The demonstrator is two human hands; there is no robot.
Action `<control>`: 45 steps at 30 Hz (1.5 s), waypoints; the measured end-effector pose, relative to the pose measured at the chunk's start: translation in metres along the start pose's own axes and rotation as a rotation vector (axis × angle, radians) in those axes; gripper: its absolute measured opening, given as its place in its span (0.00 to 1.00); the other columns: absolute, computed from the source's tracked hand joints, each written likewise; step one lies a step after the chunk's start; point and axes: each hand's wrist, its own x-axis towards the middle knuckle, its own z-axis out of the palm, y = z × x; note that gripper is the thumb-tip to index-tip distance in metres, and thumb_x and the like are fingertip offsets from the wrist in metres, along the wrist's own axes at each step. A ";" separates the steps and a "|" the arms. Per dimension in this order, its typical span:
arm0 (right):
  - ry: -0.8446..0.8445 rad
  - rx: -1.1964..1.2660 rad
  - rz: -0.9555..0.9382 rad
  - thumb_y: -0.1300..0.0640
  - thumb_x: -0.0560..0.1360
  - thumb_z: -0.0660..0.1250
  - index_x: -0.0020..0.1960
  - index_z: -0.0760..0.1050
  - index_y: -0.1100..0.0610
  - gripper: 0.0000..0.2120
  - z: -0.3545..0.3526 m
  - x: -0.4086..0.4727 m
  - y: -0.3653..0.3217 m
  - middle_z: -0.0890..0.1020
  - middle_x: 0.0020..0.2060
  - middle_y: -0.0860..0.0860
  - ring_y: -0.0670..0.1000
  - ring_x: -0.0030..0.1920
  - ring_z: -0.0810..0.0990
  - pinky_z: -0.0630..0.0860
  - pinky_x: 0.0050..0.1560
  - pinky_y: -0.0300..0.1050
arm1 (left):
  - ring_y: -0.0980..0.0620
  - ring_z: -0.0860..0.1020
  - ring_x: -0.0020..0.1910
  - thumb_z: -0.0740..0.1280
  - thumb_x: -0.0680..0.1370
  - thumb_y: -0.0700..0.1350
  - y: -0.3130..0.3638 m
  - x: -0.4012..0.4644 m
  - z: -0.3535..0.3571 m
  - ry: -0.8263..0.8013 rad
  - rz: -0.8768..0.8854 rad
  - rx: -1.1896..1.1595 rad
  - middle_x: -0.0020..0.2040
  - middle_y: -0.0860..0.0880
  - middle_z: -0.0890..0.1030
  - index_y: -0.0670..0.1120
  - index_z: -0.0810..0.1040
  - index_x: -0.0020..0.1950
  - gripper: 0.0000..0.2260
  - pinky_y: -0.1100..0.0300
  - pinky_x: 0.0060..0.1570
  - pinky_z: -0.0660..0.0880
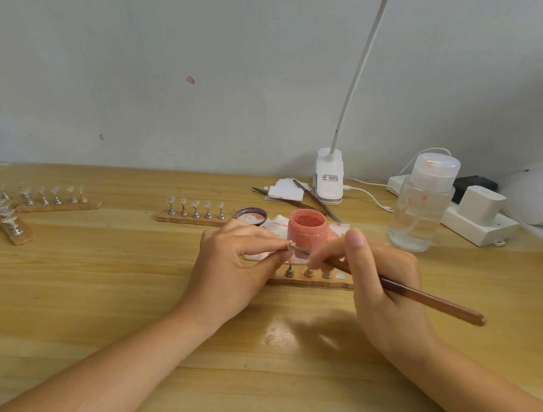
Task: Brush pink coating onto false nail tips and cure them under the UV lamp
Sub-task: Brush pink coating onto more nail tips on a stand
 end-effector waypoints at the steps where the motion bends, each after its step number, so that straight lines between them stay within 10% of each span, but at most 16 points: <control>1: 0.006 0.026 0.019 0.49 0.77 0.51 0.35 0.80 0.59 0.24 0.000 0.000 0.000 0.82 0.31 0.51 0.47 0.34 0.80 0.76 0.38 0.43 | 0.60 0.75 0.43 0.70 0.68 0.51 0.000 0.000 0.000 0.004 0.009 -0.005 0.37 0.63 0.81 0.56 0.83 0.42 0.04 0.38 0.50 0.69; 21: 0.046 0.108 0.035 0.47 0.77 0.50 0.35 0.79 0.54 0.23 0.002 0.002 -0.002 0.82 0.31 0.52 0.46 0.33 0.79 0.75 0.37 0.38 | 0.64 0.76 0.43 0.70 0.68 0.49 -0.003 0.001 0.000 0.020 0.034 -0.025 0.38 0.59 0.82 0.50 0.84 0.42 0.06 0.58 0.48 0.70; 29: 0.034 0.042 -0.022 0.50 0.76 0.55 0.37 0.79 0.56 0.19 -0.001 0.002 -0.007 0.82 0.32 0.48 0.44 0.36 0.80 0.75 0.38 0.38 | 0.65 0.76 0.42 0.69 0.67 0.49 -0.001 0.000 0.001 0.021 0.016 -0.062 0.39 0.61 0.82 0.52 0.83 0.42 0.06 0.53 0.48 0.73; 35: -0.010 -0.183 -0.077 0.57 0.66 0.76 0.50 0.77 0.55 0.14 0.003 0.005 -0.001 0.82 0.47 0.45 0.40 0.50 0.79 0.73 0.52 0.35 | 0.64 0.75 0.43 0.70 0.67 0.53 0.006 0.001 -0.001 -0.047 0.002 -0.044 0.37 0.69 0.79 0.59 0.78 0.49 0.11 0.42 0.51 0.70; 45: -0.127 -0.275 -0.074 0.59 0.67 0.75 0.49 0.78 0.49 0.13 0.004 0.006 0.005 0.80 0.47 0.41 0.40 0.50 0.78 0.72 0.52 0.32 | 0.62 0.75 0.47 0.72 0.68 0.41 0.008 -0.002 -0.003 -0.116 -0.036 -0.033 0.39 0.62 0.82 0.54 0.84 0.41 0.08 0.44 0.57 0.66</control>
